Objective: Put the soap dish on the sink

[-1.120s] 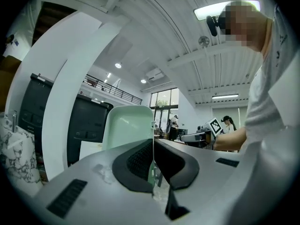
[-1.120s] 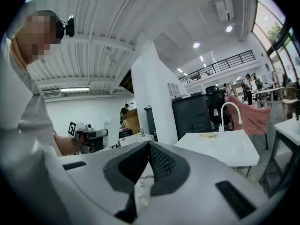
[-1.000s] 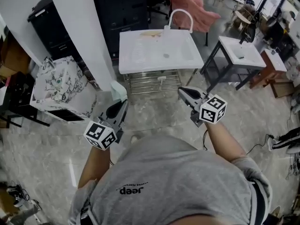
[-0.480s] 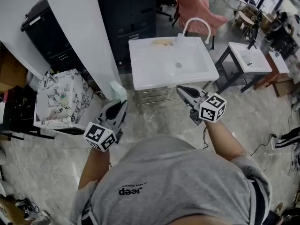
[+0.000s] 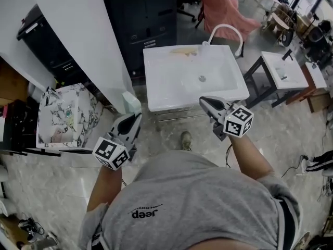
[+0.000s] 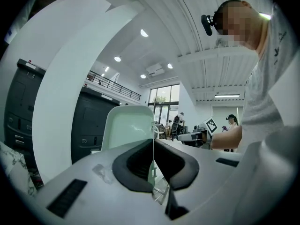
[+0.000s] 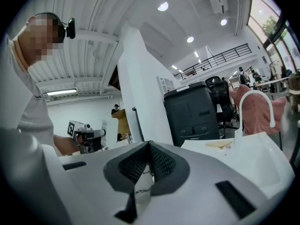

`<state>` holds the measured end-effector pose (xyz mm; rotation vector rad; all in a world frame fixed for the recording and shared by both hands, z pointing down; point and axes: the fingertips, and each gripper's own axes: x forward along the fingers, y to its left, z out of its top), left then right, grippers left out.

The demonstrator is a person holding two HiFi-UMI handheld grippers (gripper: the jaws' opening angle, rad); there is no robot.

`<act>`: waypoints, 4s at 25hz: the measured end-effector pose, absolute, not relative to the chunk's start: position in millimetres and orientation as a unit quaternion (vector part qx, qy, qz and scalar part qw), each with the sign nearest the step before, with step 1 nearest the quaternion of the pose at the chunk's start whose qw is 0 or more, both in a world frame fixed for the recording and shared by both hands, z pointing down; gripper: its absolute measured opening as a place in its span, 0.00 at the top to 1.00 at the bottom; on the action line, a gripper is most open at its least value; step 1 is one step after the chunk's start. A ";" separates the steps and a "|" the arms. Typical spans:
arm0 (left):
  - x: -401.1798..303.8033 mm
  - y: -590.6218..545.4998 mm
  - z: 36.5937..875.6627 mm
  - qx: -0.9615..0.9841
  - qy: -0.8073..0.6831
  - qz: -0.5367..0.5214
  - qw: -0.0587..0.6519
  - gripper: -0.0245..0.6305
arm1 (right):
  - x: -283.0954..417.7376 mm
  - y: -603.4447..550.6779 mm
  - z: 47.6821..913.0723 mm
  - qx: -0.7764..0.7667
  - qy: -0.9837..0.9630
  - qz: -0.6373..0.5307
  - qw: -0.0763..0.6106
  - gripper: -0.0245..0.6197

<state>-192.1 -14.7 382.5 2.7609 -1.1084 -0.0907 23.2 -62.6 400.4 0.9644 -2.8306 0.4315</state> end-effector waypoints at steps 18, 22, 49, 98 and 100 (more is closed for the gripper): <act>-94.2 -224.6 389.7 0.882 -0.465 -0.007 0.082 0.94 | 78.9 -306.0 402.3 0.191 -0.969 0.142 0.061 0.88; -84.5 -254.0 394.4 0.881 -0.465 0.014 0.081 0.94 | 86.4 -330.8 405.5 0.187 -0.970 0.145 0.057 0.88; -125.1 -414.5 490.9 0.919 -0.276 0.280 -0.003 0.94 | 25.1 -419.7 444.6 0.278 -0.945 0.131 0.111 0.88; -80.5 -509.0 737.1 0.825 -0.049 0.563 -0.010 0.93 | 12.3 -519.4 573.0 0.287 -0.935 0.170 0.124 0.88; -80.7 -509.2 737.0 0.827 -0.054 0.560 -0.011 0.93 | 11.9 -518.8 572.7 0.287 -0.934 0.171 0.123 0.88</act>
